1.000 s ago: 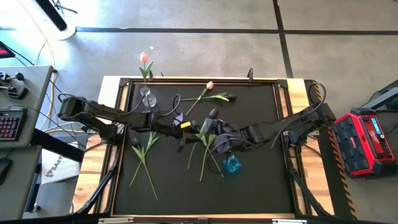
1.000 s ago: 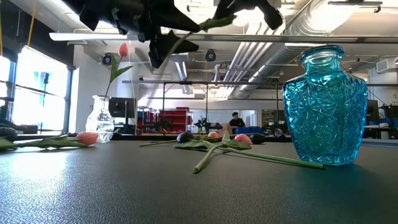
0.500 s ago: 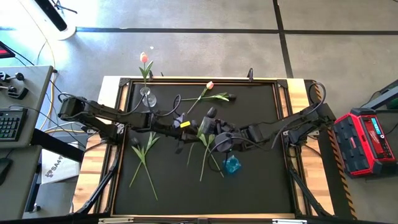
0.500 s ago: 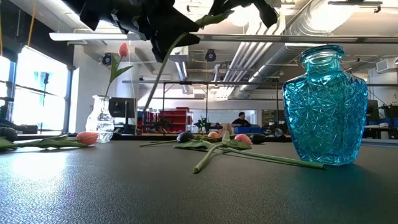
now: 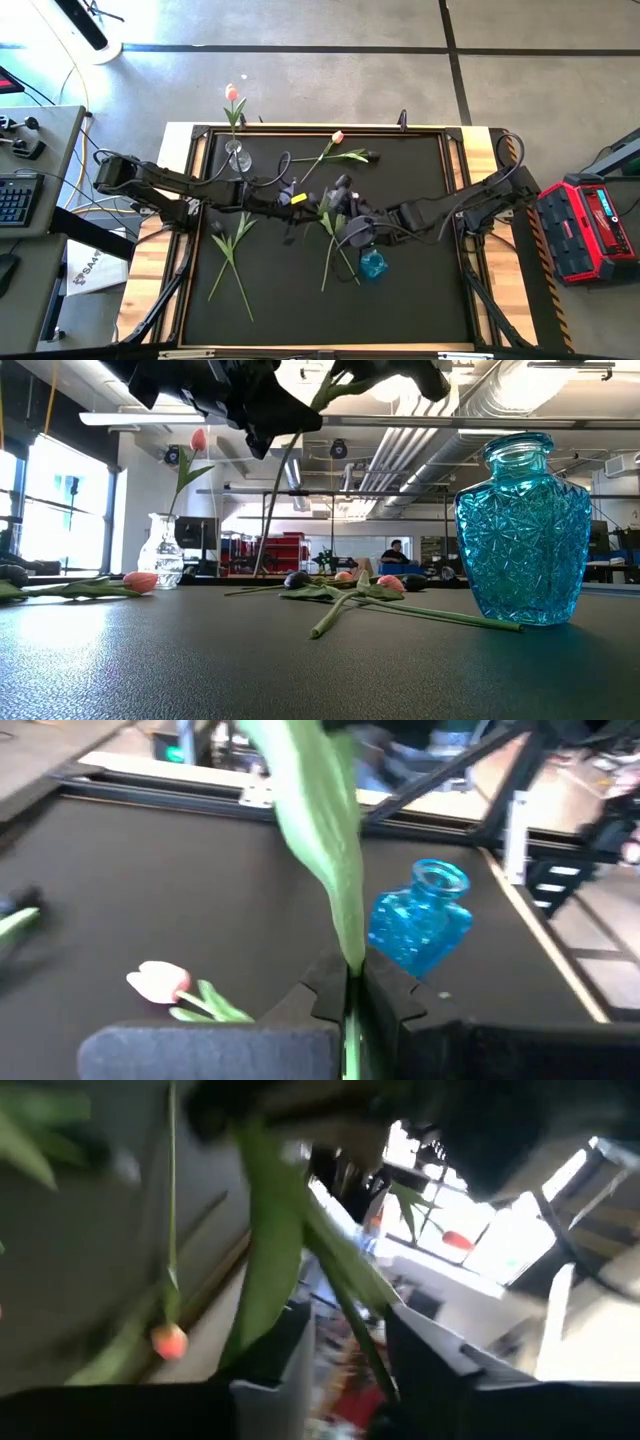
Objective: Sort flowers into vase by color
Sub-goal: Put the bottom right black flower into the transparent vase
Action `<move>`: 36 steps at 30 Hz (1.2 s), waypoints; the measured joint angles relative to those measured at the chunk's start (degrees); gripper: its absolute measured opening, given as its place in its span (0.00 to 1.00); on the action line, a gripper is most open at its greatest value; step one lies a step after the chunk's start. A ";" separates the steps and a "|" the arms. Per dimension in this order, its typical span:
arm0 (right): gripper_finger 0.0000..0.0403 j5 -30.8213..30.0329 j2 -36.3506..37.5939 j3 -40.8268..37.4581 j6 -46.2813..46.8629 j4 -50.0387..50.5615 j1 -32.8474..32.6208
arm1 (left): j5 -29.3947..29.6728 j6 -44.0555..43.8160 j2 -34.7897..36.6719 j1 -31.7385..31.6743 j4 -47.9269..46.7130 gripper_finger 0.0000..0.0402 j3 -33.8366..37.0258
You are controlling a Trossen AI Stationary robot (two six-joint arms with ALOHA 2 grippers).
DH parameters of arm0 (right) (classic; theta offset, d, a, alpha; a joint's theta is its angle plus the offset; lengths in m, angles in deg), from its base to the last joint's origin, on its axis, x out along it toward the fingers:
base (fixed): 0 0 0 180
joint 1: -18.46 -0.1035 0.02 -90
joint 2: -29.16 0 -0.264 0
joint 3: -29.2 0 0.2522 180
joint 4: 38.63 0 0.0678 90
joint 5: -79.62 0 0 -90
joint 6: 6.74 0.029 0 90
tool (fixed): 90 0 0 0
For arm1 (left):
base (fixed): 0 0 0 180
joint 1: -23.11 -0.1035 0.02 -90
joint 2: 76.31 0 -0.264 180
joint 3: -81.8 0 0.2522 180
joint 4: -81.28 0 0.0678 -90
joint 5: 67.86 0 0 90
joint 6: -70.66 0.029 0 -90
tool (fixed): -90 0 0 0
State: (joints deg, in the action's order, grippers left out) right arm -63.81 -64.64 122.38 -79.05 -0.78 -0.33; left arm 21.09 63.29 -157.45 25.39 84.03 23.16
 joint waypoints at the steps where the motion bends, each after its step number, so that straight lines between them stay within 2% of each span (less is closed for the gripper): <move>1: 0.32 0.01 0.00 0.00 3.85 -0.02 -0.46 | 0.78 0.15 0.00 -0.01 -0.02 0.00 0.00; 6: 0.41 0.09 0.47 0.00 19.56 0.55 -2.71 | 4.50 0.99 0.00 -0.61 0.04 0.00 0.00; 11: 0.43 1.58 3.86 0.00 33.89 0.78 -4.91 | 6.19 0.64 0.00 -2.67 0.15 0.00 0.00; 16: 0.43 11.95 9.02 0.00 54.21 4.04 -5.22 | 6.47 1.83 1.56 -5.16 0.09 0.00 0.02; 21: 0.43 21.59 11.61 0.00 71.72 9.68 -4.32 | 9.56 7.11 8.04 -7.00 -3.10 0.00 0.04; 29: 0.43 22.04 11.67 -5.05 83.55 11.01 -5.00 | 18.79 12.67 22.70 -10.45 -7.54 0.00 2.71; 33: 0.43 21.72 11.67 -9.77 86.71 7.98 -5.00 | 22.39 13.83 30.08 -13.08 -8.23 0.00 5.62; 36: 0.43 21.53 11.67 -13.86 87.97 2.46 -5.00 | 28.01 14.97 34.86 -14.85 -11.00 0.00 6.62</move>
State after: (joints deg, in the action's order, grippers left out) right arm -42.28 -52.97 108.52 8.91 1.69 -5.33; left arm 49.10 78.26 -122.59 10.55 73.03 29.78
